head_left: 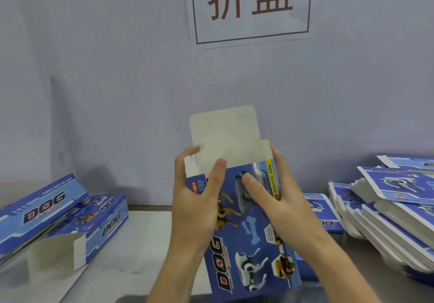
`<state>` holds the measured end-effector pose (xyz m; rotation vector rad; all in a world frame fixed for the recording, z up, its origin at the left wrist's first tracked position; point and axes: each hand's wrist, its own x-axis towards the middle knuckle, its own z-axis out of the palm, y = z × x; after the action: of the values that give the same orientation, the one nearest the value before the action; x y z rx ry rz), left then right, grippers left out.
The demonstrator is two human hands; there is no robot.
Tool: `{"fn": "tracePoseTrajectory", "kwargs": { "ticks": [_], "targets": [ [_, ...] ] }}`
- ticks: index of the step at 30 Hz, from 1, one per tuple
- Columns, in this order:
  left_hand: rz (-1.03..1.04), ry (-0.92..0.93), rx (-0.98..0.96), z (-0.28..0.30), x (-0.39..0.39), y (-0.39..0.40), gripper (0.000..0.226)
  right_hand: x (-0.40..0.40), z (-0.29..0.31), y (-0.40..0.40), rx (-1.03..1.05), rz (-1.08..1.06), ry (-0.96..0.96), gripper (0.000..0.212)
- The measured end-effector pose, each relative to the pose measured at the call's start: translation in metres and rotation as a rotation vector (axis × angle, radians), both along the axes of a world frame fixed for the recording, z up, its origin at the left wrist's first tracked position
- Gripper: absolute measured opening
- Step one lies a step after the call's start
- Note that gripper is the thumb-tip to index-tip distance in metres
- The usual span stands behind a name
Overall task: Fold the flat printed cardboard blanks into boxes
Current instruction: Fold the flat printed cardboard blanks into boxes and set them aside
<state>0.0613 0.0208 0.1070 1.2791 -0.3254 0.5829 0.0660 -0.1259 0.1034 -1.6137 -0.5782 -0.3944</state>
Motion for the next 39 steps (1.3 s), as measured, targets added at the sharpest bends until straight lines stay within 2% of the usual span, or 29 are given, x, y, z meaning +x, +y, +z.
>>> {"fn": "tracePoseTrajectory", "kwargs": {
  "ticks": [3,6,9,12,16,20,22,25,28,30,31,34,37,39],
  "targets": [
    [0.027,0.008,0.013,-0.002,0.001,-0.001,0.045,0.001,-0.002,0.002,0.047,0.030,-0.044,0.057],
    [0.036,0.022,0.048,-0.002,0.000,-0.002,0.044,0.001,-0.001,0.000,0.103,0.123,0.006,0.054],
    [0.068,0.001,0.074,-0.003,-0.001,-0.005,0.039,0.002,-0.001,-0.001,0.125,0.064,-0.004,0.047],
    [0.079,0.029,0.014,-0.006,-0.001,-0.005,0.048,0.003,-0.002,0.003,0.150,-0.016,0.030,0.043],
    [0.105,0.052,0.086,-0.008,0.000,0.003,0.035,-0.001,0.005,0.007,0.125,-0.057,0.023,0.033],
    [-0.004,0.056,0.059,-0.005,-0.001,0.004,0.033,0.000,0.005,0.006,0.185,-0.072,0.103,0.016],
    [-0.065,0.074,0.009,-0.004,-0.001,0.004,0.043,0.001,0.005,0.003,0.223,-0.052,0.151,0.023],
    [-0.116,0.085,-0.016,-0.003,0.000,0.004,0.047,0.002,0.008,0.001,0.200,0.003,0.124,0.039],
    [-0.051,0.075,-0.041,-0.002,0.001,0.002,0.039,0.001,0.007,0.001,0.227,0.043,0.081,0.036],
    [-0.006,0.035,-0.080,-0.002,-0.001,0.001,0.022,0.003,0.003,0.000,0.293,0.034,0.054,0.033],
    [0.003,0.010,-0.104,-0.004,-0.002,0.000,0.021,0.005,0.000,0.000,0.329,0.009,0.040,0.038],
    [0.029,0.018,-0.163,-0.007,-0.002,-0.001,0.039,0.003,-0.003,0.000,0.447,-0.070,0.092,0.057],
    [0.028,0.049,-0.091,-0.009,0.001,0.000,0.036,0.004,-0.006,0.000,0.446,-0.072,0.121,0.055],
    [0.018,0.059,-0.074,-0.006,0.002,0.000,0.034,0.006,0.001,-0.001,0.377,-0.054,0.096,0.047]
  ]
}}
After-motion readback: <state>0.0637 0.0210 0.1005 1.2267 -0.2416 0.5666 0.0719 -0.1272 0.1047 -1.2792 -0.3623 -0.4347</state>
